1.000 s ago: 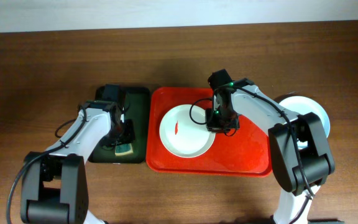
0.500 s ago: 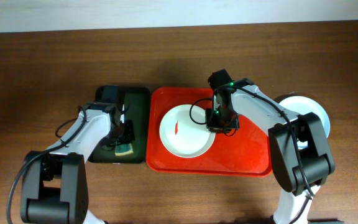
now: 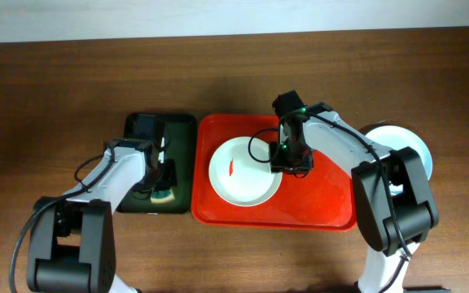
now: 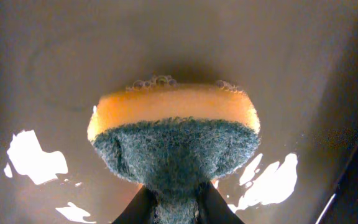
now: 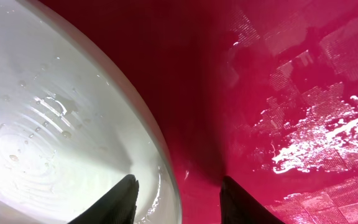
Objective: Clean dirty plates on tray and stack at the side
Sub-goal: 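Lift the sponge with the left gripper and carry it onto the white plate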
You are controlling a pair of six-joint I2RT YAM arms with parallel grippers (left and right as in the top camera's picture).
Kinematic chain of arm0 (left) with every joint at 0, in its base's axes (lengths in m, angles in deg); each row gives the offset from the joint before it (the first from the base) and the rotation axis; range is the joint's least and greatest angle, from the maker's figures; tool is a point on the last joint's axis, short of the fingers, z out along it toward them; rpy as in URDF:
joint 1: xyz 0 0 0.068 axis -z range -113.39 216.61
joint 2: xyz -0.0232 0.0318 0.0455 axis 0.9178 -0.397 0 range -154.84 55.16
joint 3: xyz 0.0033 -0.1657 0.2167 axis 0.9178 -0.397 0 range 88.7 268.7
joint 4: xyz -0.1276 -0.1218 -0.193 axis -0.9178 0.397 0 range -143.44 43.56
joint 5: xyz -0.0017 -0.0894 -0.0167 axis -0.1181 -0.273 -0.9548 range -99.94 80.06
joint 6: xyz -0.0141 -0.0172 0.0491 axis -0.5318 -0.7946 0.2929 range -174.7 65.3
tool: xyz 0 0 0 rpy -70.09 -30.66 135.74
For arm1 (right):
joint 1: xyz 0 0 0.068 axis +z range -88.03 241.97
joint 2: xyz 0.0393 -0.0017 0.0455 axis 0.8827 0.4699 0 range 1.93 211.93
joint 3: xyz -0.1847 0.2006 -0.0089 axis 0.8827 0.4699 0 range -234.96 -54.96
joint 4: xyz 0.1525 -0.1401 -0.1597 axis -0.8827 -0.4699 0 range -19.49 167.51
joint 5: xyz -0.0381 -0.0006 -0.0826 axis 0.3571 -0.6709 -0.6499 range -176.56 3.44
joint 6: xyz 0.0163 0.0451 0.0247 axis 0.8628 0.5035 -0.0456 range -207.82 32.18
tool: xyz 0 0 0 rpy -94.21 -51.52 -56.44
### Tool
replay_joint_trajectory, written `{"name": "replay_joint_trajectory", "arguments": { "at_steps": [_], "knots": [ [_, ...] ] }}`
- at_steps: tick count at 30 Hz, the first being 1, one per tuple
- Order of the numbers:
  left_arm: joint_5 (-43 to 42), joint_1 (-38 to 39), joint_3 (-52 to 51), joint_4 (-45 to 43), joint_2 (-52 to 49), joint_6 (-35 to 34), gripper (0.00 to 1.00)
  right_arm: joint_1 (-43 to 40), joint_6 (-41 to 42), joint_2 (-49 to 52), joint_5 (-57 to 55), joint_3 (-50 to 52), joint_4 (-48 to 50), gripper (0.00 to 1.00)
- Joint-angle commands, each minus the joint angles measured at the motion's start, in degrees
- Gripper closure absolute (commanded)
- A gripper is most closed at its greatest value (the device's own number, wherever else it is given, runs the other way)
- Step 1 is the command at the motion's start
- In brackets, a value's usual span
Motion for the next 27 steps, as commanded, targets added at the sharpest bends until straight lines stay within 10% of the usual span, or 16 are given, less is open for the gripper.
{"name": "replay_joint_trajectory", "arguments": {
  "at_steps": [1, 2, 8, 15, 27],
  "knots": [
    [-0.22, -0.35, -2.21, -0.70, -0.92, 0.72, 0.87, -0.04, 0.24, -1.03, -0.31, 0.26, 0.15, 0.56],
    [-0.46, -0.35, -2.19, -0.68, -0.90, 0.70, 0.99, -0.04, 0.24, -1.03, -0.31, 0.26, 0.17, 0.56],
    [2.12, -0.35, 3.89, 2.54, 9.11, 0.76, 1.00, -0.04, 0.26, -1.03, 0.07, 0.26, -0.37, 0.36],
    [3.04, -0.35, 13.75, 9.51, 23.21, 5.57, 1.00, -0.04, 0.26, -1.03, 1.86, 0.26, -0.94, 0.78],
    [-5.62, 0.42, 22.88, 18.64, 4.59, 11.28, 1.00, -0.04, 0.24, -1.03, 5.27, 0.26, 0.00, 0.96]
  ]
}}
